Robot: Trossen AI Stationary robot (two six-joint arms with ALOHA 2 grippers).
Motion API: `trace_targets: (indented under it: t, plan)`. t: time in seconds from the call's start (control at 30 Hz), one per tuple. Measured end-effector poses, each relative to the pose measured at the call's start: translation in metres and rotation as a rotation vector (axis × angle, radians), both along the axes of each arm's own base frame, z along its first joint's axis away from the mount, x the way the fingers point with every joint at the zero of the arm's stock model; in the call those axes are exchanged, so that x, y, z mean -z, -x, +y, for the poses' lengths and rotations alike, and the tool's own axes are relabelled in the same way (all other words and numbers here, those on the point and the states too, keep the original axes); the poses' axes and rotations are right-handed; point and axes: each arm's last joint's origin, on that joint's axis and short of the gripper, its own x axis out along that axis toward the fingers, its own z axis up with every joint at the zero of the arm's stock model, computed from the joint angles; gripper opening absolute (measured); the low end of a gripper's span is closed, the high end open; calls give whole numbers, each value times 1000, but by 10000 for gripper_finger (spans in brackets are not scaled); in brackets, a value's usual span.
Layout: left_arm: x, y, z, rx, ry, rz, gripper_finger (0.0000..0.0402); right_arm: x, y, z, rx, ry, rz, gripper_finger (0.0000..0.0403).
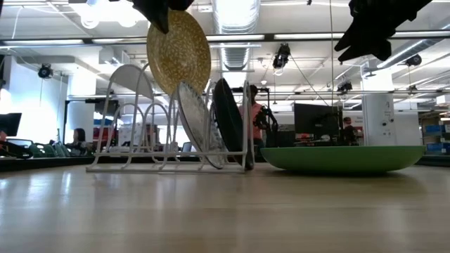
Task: Sort dishes
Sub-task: Put the yellow plate in the dish rack
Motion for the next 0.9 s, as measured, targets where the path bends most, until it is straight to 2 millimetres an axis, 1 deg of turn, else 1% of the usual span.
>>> trace_targets:
  t: [0.37,0.7,0.9]
  plan:
    - [24,-21,-3,-38,12,6,3,5,-8,-2,0,-11,38,181]
    - [47,-38,-5,-88,13,-20,3,4,-10,-3,0,-9,31,181]
    - [61,-48,-6,-98,6,5,3,4,-10,-3,0,-8,30,181]
